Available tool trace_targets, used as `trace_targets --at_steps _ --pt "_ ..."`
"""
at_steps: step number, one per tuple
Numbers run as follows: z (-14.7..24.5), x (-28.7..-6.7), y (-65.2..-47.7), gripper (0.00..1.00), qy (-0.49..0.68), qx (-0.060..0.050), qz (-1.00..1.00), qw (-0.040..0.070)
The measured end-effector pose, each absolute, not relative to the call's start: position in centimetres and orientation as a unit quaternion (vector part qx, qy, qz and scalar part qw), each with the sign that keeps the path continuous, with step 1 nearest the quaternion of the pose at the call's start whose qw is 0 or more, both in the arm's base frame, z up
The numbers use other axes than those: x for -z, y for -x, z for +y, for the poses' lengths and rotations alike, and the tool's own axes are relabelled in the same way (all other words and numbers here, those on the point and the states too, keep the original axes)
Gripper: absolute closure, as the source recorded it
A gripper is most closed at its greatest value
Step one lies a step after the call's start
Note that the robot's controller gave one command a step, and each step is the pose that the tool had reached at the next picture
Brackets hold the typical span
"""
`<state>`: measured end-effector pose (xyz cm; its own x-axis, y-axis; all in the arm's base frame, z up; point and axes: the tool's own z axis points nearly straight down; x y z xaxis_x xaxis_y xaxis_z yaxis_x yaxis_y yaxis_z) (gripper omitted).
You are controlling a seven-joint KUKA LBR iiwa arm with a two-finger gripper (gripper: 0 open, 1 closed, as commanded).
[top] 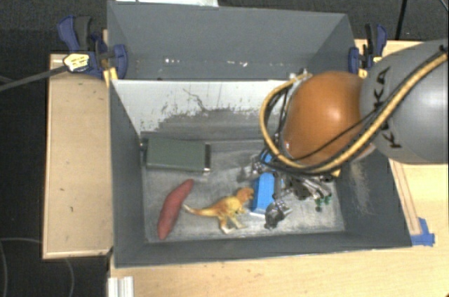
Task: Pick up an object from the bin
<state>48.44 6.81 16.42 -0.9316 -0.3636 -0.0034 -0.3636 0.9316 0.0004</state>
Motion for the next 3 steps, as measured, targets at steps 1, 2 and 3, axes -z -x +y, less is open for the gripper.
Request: trace_targets --at_steps 1,2,3 --pt "8.5 -7.5 -53.3 1.0 0.264 0.0 0.964 0.005" --pt "8.5 -7.5 -53.3 1.0 0.264 0.0 0.965 0.005" --pt "8.7 -18.6 -52.2 1.0 0.255 0.0 0.967 0.001"
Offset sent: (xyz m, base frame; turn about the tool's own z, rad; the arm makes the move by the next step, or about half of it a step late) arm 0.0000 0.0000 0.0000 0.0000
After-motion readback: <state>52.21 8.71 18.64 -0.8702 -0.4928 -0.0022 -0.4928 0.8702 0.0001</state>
